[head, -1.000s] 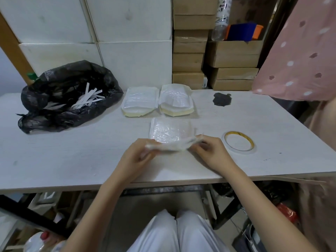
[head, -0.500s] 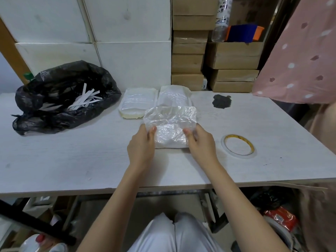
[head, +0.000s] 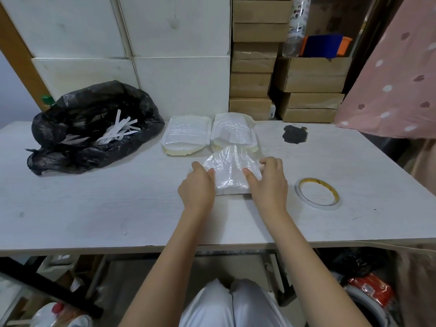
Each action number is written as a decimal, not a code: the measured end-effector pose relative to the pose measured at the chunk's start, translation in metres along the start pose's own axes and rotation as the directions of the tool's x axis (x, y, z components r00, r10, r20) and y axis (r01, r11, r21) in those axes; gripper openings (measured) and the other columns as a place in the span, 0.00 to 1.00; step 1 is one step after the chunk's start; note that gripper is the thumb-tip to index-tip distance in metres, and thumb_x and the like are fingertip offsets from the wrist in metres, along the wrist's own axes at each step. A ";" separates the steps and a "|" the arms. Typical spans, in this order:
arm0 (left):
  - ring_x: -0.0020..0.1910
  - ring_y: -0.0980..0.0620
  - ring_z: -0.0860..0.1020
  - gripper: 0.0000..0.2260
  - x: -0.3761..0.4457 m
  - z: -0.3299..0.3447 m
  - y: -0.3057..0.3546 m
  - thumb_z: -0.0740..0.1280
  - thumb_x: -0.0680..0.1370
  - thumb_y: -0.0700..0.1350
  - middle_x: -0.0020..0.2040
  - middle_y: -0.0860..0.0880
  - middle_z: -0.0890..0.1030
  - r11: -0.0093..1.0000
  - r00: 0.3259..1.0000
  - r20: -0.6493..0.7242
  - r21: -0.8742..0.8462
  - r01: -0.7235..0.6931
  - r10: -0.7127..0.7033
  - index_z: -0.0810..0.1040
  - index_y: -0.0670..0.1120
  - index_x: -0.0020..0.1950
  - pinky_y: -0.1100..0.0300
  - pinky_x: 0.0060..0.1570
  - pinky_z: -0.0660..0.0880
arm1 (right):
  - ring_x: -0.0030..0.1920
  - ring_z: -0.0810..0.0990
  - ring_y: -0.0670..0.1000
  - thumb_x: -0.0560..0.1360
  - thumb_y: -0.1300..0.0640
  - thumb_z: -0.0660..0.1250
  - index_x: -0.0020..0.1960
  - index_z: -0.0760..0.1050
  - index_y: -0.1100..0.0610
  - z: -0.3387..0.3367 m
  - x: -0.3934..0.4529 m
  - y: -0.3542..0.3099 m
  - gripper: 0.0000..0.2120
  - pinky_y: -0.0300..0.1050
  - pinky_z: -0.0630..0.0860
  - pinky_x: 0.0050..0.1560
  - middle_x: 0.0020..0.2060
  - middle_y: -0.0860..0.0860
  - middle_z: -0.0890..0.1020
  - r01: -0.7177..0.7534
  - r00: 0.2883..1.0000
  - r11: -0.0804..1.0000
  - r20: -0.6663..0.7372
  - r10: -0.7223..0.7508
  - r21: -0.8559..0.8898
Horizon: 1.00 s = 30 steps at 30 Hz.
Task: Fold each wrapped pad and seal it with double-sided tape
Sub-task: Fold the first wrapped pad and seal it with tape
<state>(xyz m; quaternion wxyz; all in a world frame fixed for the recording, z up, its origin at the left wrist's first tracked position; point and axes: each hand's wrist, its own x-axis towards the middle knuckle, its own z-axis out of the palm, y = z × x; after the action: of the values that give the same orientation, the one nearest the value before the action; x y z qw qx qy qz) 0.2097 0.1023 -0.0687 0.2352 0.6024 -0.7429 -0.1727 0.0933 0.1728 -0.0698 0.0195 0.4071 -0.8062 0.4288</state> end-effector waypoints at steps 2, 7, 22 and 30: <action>0.48 0.39 0.78 0.15 -0.002 0.000 0.002 0.54 0.82 0.50 0.50 0.40 0.79 0.999 1.000 -0.004 0.051 -0.011 0.011 0.67 0.39 0.57 0.54 0.42 0.67 | 0.48 0.77 0.55 0.73 0.54 0.70 0.53 0.76 0.61 0.000 -0.003 -0.010 0.13 0.47 0.73 0.40 0.52 0.55 0.77 0.152 0.969 0.932 -0.138 -0.207 -0.330; 0.49 0.39 0.78 0.14 -0.004 -0.001 0.002 0.52 0.82 0.51 0.50 0.41 0.80 0.997 1.000 -0.003 0.074 -0.005 0.005 0.66 0.40 0.56 0.55 0.40 0.64 | 0.71 0.66 0.56 0.78 0.54 0.51 0.67 0.70 0.62 0.013 -0.023 -0.016 0.22 0.49 0.55 0.71 0.68 0.56 0.71 0.655 0.755 0.692 0.214 -0.620 -0.303; 0.71 0.42 0.66 0.25 -0.025 -0.014 -0.007 0.52 0.79 0.48 0.71 0.38 0.68 0.764 0.780 -0.030 0.229 -0.603 0.625 0.64 0.35 0.71 0.51 0.70 0.61 | 0.76 0.47 0.46 0.78 0.49 0.40 0.76 0.49 0.57 0.018 -0.024 -0.001 0.28 0.41 0.40 0.74 0.76 0.50 0.53 0.511 0.810 0.846 0.416 -0.414 -0.154; 0.77 0.56 0.44 0.35 -0.035 0.001 -0.025 0.38 0.76 0.65 0.78 0.50 0.46 0.823 0.820 0.249 0.121 -0.554 0.515 0.44 0.45 0.77 0.59 0.75 0.40 | 0.73 0.35 0.43 0.77 0.62 0.51 0.76 0.39 0.54 -0.012 -0.018 -0.001 0.32 0.37 0.34 0.72 0.72 0.43 0.37 0.585 0.676 0.810 0.570 -0.466 -0.031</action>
<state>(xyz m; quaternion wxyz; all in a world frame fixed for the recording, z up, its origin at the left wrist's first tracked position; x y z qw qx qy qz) 0.2351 0.1312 -0.0883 0.1385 0.3670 -0.9155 -0.0895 0.1023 0.1924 -0.0688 -0.0408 0.7211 -0.6665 0.1847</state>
